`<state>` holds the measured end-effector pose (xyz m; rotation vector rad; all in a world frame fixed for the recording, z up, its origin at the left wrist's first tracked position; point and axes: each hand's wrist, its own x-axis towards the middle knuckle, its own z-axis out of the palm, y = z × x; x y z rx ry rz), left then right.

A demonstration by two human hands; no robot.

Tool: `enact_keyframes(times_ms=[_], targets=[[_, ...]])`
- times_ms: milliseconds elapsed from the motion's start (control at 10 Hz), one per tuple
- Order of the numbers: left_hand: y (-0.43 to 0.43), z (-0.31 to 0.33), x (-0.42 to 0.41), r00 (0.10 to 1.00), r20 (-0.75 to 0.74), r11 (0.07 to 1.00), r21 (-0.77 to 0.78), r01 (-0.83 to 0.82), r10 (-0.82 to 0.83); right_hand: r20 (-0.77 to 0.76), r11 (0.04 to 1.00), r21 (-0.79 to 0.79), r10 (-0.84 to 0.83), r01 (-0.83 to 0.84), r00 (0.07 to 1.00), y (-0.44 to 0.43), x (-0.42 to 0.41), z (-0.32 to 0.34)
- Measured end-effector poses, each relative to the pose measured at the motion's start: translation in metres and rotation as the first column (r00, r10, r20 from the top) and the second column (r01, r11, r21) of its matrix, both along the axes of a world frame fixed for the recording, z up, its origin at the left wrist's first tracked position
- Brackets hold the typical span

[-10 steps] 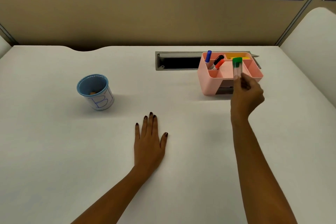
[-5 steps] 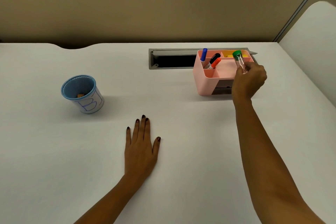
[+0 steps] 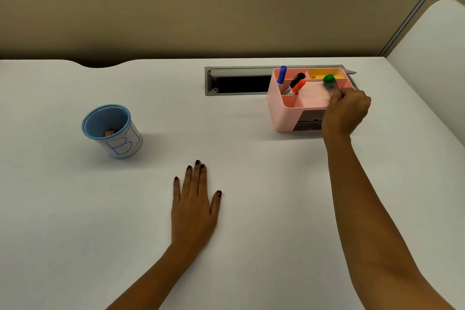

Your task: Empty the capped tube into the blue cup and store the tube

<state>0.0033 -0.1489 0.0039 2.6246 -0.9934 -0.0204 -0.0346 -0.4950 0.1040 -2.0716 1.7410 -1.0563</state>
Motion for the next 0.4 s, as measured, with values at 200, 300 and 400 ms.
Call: enact_keyframes(times_ms=[200,300,400], targets=[[0.0,0.0,0.001,1.0,-0.007,1.0,-0.002,-0.004,0.004,0.027,1.0,0.0,0.005,-0.005,1.0,0.0,-0.002,0.0],[0.0,0.002,0.0,1.0,-0.007,1.0,-0.031,-0.004,0.003,0.085,0.999,-0.041,0.021,-0.018,0.996,0.012,-0.006,0.006],[-0.001,0.001,0.0,1.0,-0.004,0.999,-0.041,-0.01,0.01,0.128,0.985,-0.169,0.063,-0.041,0.99,0.037,-0.01,-0.003]])
